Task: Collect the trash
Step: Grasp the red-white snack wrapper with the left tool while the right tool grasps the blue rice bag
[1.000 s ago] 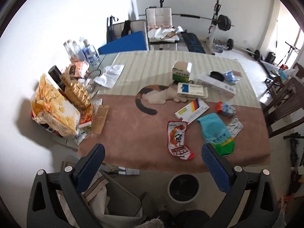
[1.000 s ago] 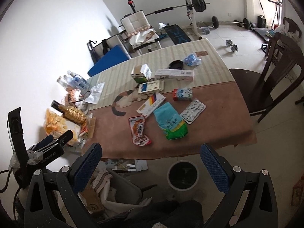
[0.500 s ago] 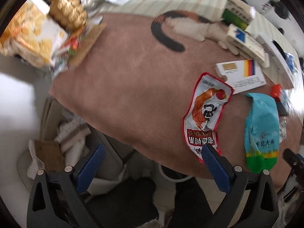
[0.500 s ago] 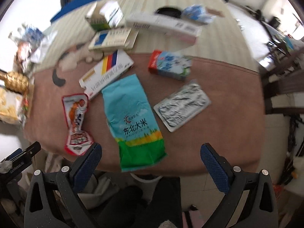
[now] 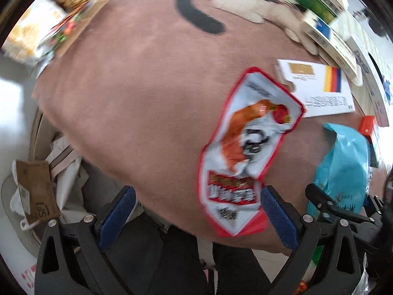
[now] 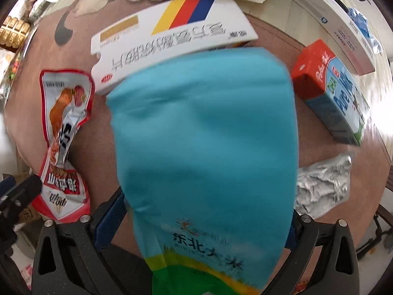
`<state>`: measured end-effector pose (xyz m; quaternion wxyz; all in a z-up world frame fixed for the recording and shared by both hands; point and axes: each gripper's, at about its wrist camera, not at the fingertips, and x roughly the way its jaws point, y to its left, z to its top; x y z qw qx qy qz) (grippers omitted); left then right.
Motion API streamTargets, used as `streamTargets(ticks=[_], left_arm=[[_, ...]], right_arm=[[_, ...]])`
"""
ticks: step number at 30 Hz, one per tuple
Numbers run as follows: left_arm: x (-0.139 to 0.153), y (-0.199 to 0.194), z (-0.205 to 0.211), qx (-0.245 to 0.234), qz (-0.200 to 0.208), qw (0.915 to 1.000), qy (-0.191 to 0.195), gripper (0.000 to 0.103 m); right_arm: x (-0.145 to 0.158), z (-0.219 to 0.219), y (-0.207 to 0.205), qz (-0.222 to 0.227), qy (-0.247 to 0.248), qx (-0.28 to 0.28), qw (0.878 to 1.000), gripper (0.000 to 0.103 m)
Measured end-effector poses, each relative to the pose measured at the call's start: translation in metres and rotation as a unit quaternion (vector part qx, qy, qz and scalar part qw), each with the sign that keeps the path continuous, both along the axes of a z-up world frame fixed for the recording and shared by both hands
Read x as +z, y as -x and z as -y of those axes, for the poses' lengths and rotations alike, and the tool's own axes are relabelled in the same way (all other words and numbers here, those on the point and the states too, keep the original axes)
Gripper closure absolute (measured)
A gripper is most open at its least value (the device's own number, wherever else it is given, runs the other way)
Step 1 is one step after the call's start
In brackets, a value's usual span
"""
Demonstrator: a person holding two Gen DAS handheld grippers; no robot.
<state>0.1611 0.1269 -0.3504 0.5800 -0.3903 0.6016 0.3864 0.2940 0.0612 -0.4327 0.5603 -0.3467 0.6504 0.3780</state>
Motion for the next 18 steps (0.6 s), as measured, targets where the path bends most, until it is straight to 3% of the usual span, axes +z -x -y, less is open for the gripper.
streamTargets(ticks=[6,8,9,12,14,18], left_arm=[[-0.022,-0.05,0.002,-0.071,-0.015,0.9973,0.015,0.002],[-0.03,-0.058,0.0,-0.086,-0.03,0.9956,0.022,0.016],[-0.031,-0.06,0.0,-0.089,-0.032,0.9952,0.024,0.016],[-0.028,-0.057,0.002,-0.093,-0.009,0.9954,0.025,0.029],[-0.026,-0.053,0.005,-0.097,-0.001,0.9951,0.017,0.046],[-0.017,-0.054,0.013,-0.109,0.002,0.9941,0.003,0.053]], right_arm=[[0.007,0.017,-0.034,-0.013,-0.019,-0.033,0.999,0.009],[0.013,0.023,-0.045,-0.019,-0.023,-0.043,0.999,0.009],[0.016,0.024,-0.048,-0.018,-0.025,-0.045,0.999,0.008],[0.019,0.025,-0.056,-0.021,-0.029,-0.05,0.998,0.008],[0.025,0.028,-0.06,-0.025,-0.034,-0.053,0.998,0.008],[0.044,0.031,-0.078,-0.038,-0.041,-0.059,0.997,0.008]])
